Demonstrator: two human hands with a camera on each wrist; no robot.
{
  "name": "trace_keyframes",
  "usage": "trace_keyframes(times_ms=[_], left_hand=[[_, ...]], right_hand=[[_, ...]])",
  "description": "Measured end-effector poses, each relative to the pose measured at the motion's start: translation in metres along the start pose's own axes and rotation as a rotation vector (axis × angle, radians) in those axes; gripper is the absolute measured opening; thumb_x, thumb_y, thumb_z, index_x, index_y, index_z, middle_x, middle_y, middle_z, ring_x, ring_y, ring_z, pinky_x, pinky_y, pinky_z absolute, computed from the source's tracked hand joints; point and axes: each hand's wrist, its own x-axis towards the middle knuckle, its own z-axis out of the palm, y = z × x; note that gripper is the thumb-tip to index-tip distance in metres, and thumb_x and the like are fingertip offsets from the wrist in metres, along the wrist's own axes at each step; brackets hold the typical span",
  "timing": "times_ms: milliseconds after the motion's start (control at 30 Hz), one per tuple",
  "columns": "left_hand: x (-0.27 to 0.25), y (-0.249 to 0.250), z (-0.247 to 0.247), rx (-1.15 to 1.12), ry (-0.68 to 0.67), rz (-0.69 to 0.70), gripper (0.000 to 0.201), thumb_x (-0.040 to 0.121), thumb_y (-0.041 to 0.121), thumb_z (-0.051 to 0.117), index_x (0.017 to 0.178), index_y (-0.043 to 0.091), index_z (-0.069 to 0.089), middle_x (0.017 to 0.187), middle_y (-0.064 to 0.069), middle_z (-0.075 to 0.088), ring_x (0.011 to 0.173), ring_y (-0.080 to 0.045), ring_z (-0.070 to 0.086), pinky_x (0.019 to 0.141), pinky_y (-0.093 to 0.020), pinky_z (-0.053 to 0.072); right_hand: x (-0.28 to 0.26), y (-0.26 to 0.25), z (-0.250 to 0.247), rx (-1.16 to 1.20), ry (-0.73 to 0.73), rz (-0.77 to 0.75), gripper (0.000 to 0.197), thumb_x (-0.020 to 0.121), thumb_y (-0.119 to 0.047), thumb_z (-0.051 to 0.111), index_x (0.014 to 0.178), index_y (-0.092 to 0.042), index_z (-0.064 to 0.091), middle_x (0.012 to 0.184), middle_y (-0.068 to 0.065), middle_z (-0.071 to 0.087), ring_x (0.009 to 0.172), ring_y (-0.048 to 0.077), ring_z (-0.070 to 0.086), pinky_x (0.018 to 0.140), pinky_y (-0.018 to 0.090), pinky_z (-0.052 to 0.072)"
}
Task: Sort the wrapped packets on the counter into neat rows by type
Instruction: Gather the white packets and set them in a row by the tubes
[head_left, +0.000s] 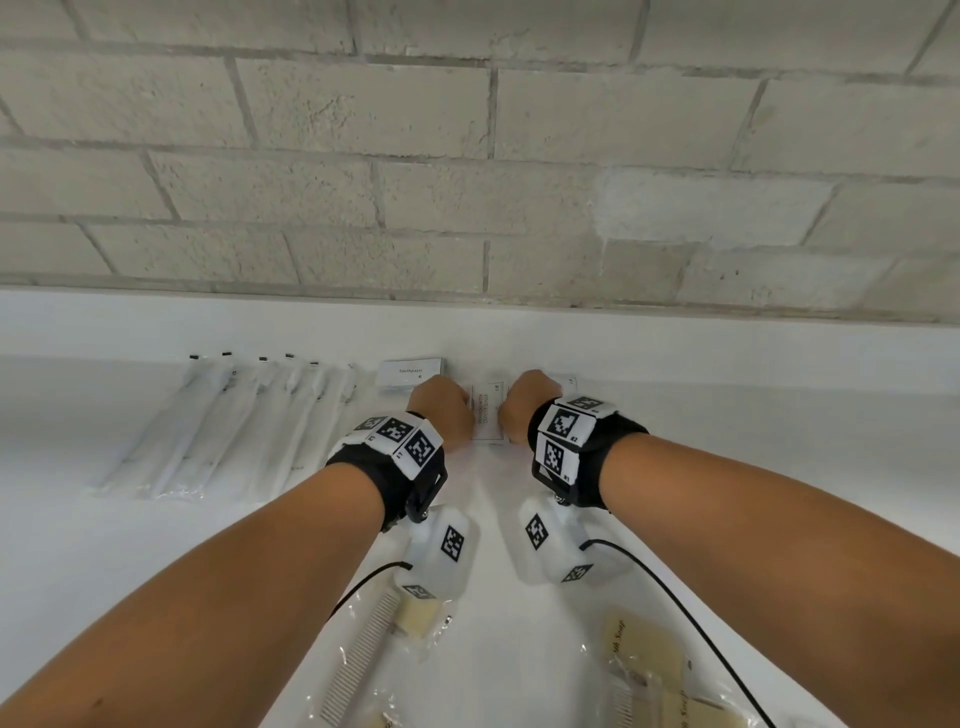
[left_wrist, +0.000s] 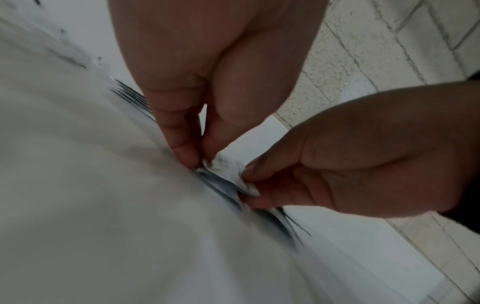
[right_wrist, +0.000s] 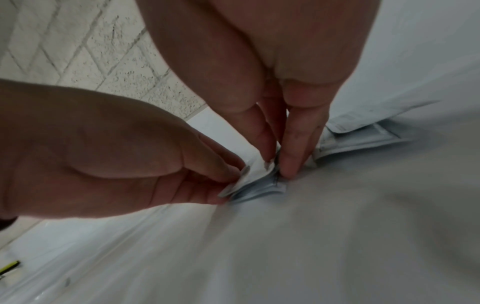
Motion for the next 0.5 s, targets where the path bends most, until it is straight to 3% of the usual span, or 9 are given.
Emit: trace_keyframes(times_ms=[67, 100, 133, 200, 233, 400, 467, 500], left_hand=[[0.004, 0.002, 0.0, 0.034, 0.029, 0.017, 0.029, 0.093, 0.006, 0.043, 0.102, -0.009, 0.066, 0.112, -0.024, 0.065, 0.109, -0.035, 0.061, 0.088, -0.036, 0.05], [0.006, 0.003, 0.001, 0.049, 0.046, 0.023, 0.029, 0.093, 0.006, 0.043, 0.099, -0.009, 0.067, 0.11, -0.024, 0.066, 0.107, -0.036, 0.062, 0.087, -0.036, 0.05], [0.008, 0.002, 0.002, 0.059, 0.065, 0.026, 0.028, 0.093, 0.007, 0.043, 0.096, -0.007, 0.068, 0.107, -0.023, 0.067, 0.105, -0.035, 0.063, 0.085, -0.036, 0.05], [0.012, 0.001, 0.003, 0.072, 0.087, 0.04, 0.029, 0.093, 0.009, 0.043, 0.093, -0.004, 0.069, 0.104, -0.02, 0.069, 0.102, -0.034, 0.064, 0.083, -0.035, 0.05], [0.014, 0.0, 0.004, 0.08, 0.095, 0.048, 0.029, 0.094, 0.01, 0.042, 0.093, -0.002, 0.069, 0.104, -0.019, 0.069, 0.102, -0.033, 0.064, 0.083, -0.034, 0.05], [0.015, -0.001, 0.004, 0.09, 0.137, 0.09, 0.03, 0.095, 0.012, 0.04, 0.098, -0.001, 0.067, 0.106, -0.019, 0.067, 0.102, -0.033, 0.062, 0.085, -0.035, 0.048], [0.014, -0.002, 0.004, 0.068, 0.148, 0.108, 0.03, 0.096, 0.012, 0.04, 0.095, -0.002, 0.067, 0.103, -0.02, 0.068, 0.101, -0.034, 0.062, 0.084, -0.035, 0.046], [0.013, -0.002, 0.003, 0.053, 0.154, 0.114, 0.031, 0.097, 0.013, 0.04, 0.095, -0.002, 0.067, 0.102, -0.019, 0.068, 0.1, -0.033, 0.062, 0.083, -0.034, 0.046]], right_hand=[[0.004, -0.003, -0.006, 0.021, -0.039, -0.033, 0.025, 0.097, -0.015, 0.046, 0.115, -0.003, 0.058, 0.134, 0.013, 0.054, 0.124, 0.028, 0.053, 0.085, 0.025, 0.047], [0.008, -0.005, -0.008, -0.1, -0.02, -0.075, 0.018, 0.097, -0.014, 0.045, 0.097, -0.002, 0.058, 0.134, 0.013, 0.054, 0.124, 0.028, 0.053, 0.087, 0.027, 0.047], [0.01, -0.006, -0.009, -0.168, -0.007, -0.106, 0.024, 0.099, -0.014, 0.043, 0.077, -0.004, 0.05, 0.135, 0.013, 0.055, 0.125, 0.027, 0.053, 0.094, 0.027, 0.045], [0.01, -0.009, -0.011, -0.102, 0.041, -0.098, 0.04, 0.099, -0.014, 0.043, 0.061, -0.01, 0.032, 0.132, 0.012, 0.058, 0.123, 0.025, 0.055, 0.099, 0.027, 0.043], [0.013, -0.01, -0.011, 0.058, 0.091, -0.1, 0.041, 0.098, -0.013, 0.045, 0.06, -0.01, 0.031, 0.129, 0.012, 0.06, 0.12, 0.024, 0.057, 0.098, 0.027, 0.044], [0.026, -0.004, -0.006, -0.159, 0.096, -0.191, 0.037, 0.095, -0.01, 0.049, 0.061, -0.009, 0.036, 0.124, 0.013, 0.063, 0.116, 0.026, 0.06, 0.096, 0.027, 0.047], [0.03, -0.002, -0.005, -0.158, 0.1, -0.198, 0.021, 0.094, -0.009, 0.05, 0.074, -0.004, 0.053, 0.122, 0.013, 0.064, 0.114, 0.026, 0.061, 0.095, 0.028, 0.048], [0.03, -0.002, -0.005, -0.133, 0.103, -0.201, 0.014, 0.094, -0.009, 0.05, 0.09, -0.002, 0.061, 0.121, 0.013, 0.064, 0.113, 0.026, 0.061, 0.096, 0.029, 0.049]])
